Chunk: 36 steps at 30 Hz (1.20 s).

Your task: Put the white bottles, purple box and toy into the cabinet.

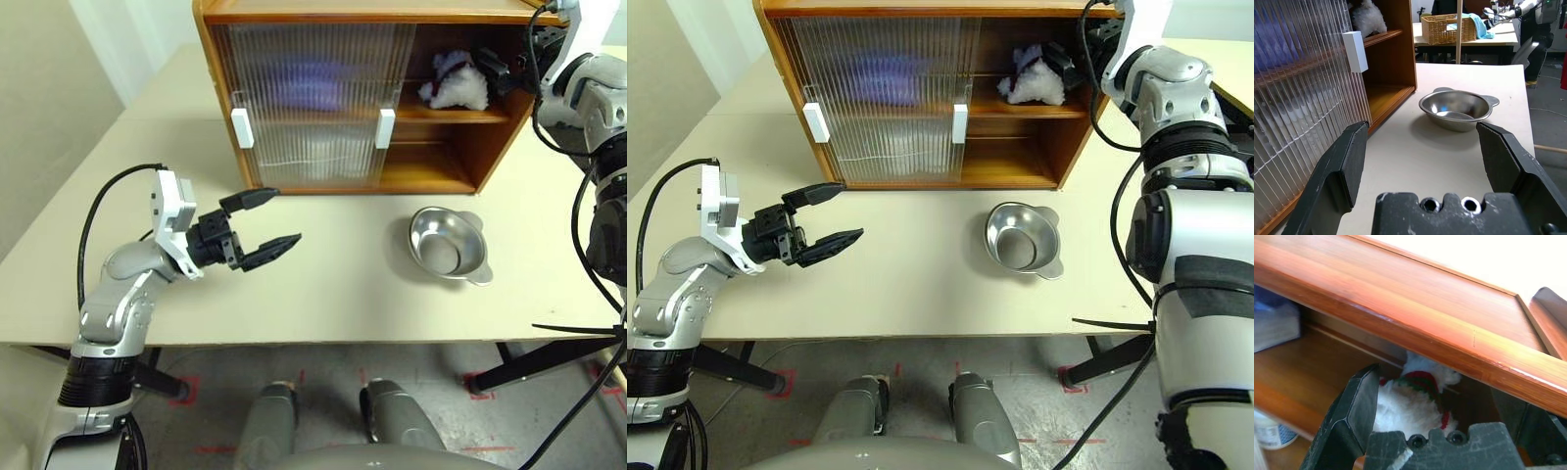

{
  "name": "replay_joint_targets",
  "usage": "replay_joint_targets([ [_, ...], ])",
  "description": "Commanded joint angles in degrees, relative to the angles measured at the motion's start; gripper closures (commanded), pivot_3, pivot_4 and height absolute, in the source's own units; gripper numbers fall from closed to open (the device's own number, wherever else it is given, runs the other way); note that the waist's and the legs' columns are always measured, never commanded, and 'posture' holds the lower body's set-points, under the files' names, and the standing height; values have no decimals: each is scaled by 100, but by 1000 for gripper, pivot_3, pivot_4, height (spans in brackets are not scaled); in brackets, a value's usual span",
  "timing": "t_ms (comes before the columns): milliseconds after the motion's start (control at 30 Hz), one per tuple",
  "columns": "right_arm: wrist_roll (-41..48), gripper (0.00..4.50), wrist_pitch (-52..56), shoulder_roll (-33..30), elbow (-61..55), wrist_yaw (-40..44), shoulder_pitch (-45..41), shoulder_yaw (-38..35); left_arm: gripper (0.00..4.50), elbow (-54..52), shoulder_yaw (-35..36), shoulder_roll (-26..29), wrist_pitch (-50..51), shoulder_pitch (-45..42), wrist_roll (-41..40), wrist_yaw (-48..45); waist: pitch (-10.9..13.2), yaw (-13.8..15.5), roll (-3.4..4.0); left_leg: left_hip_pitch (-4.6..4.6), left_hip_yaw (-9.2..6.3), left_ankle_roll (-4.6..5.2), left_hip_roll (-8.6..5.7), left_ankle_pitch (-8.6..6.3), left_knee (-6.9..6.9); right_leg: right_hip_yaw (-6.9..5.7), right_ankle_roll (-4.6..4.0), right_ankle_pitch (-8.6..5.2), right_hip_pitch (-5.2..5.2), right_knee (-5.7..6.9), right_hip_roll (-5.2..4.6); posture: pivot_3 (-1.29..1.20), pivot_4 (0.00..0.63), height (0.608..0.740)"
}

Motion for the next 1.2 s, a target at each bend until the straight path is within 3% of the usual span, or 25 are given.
replay_joint_targets([
  [33, 174, 23, 216, -272, -200, 693, 20, -103, 0, 111, -37, 9, 28, -42, -11, -42, 0, 0, 1, 0, 0, 0, 0, 0, 0, 0, 0, 0, 0, 0, 0, 160, 0, 740],
  [233, 510, 23, 1191, -845, -623, 1408, 346, -326, 0, 305, 135, 100, -1, -55, -25, -74, 6, 20, 9, -1, 0, 0, 0, 0, 1, -1, -1, -3, 0, -1, -2, 133, 23, 740],
  [333, 865, 23, 2221, -1007, -1251, 2260, 829, -354, 0, 262, 9, 64, 16, -6, -2, -171, 5, 55, 8, 0, 0, 0, -2, 0, 5, -8, 7, -9, 16, -7, -11, 115, 30, 740],
  [733, 1764, 23, 4801, -1425, -3685, 3441, 2431, -214, 0, -19, 58, -12, 82, 227, -78, -10, 11, -9, 26, 26, 5, -1, 0, -1, 0, -7, 4, -12, 25, 4, -7, 121, 17, 740],
  [867, 2030, 23, 5405, -1428, -4029, 3443, 2804, -272, 0, -24, 61, 18, 113, 195, -85, -10, 18, 5, 16, 29, 8, -2, -1, -2, 8, -6, 6, -11, 32, 3, -9, 130, 36, 740],
  [1067, 2199, 23, 5352, -1183, -4003, 2399, 3652, -897, 0, -155, 147, 43, 229, 328, -205, 33, 83, 22, -30, 48, 10, -28, -1, -17, 12, -4, 6, -13, 42, 0, -15, 137, 66, 740],
  [1200, 2154, 23, 5567, -1175, -4244, 2167, 4313, -766, 0, -98, 280, 3, 264, 280, -301, 162, 119, 22, -34, 43, 11, -15, -1, -9, 6, -3, 7, -12, 45, 0, -13, 137, 62, 740],
])
